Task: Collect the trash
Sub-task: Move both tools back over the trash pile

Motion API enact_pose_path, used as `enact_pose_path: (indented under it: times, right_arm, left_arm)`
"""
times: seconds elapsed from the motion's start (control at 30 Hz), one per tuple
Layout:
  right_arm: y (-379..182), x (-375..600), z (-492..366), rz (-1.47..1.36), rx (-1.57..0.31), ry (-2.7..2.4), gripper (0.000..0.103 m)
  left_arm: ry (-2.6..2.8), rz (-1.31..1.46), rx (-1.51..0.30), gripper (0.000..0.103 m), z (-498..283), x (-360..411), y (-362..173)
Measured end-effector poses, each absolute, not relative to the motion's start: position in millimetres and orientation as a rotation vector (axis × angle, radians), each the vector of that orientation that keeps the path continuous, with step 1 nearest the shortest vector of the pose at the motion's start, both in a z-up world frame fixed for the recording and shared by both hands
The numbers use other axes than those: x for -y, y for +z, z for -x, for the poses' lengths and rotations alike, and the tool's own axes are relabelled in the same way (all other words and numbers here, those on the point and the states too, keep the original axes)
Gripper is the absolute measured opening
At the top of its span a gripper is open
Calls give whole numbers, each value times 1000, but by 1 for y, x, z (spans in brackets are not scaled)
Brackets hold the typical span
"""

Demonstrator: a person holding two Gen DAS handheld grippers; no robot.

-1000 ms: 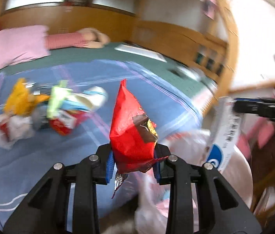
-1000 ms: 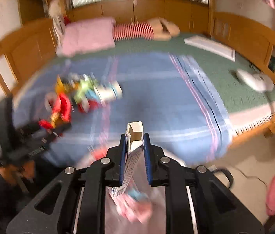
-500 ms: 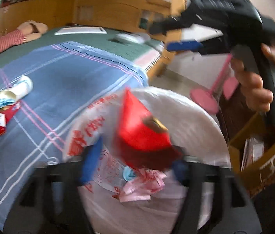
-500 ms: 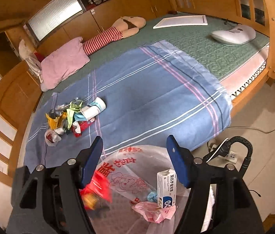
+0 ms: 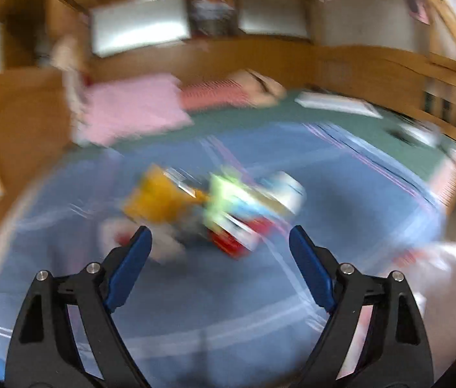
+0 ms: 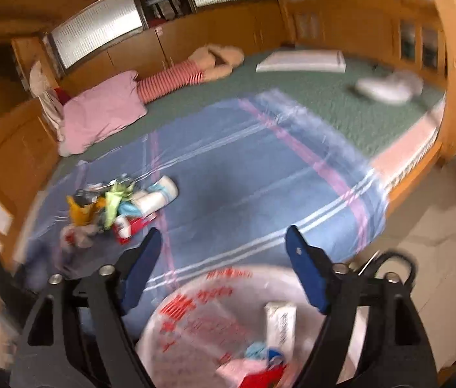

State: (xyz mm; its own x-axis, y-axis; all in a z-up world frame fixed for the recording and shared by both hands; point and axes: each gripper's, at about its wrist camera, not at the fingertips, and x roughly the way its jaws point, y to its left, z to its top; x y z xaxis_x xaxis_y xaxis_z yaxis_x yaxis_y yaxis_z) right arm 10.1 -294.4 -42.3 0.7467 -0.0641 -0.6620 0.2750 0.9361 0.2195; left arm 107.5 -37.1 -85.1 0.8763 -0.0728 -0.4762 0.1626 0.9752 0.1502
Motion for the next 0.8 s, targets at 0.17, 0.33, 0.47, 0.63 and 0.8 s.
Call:
enact_pose_path:
  times: [0.17,0.33,0.47,0.63,0.8]
  right_arm:
    - [-39,249,-26,-152,-580,-230,100]
    - [-51,226,-63,-215,-606,-214,100]
    - [-67,221,-80,-398,-710,-103,100]
    - [-71,207,-78,-346,-737,-102,100]
    - [-70,209,-74,-341,-729,-117,100]
  left_arm:
    - [120,-32,-463,85,-151,-23,-72]
    - [223,258,-683,81,-173,-81,-97]
    - [287,193,-729,81,-175,-85,-104]
    - [211,159,-745,81,-170,-75,-107]
    - [138,132,-746,82,-162,-62,-106]
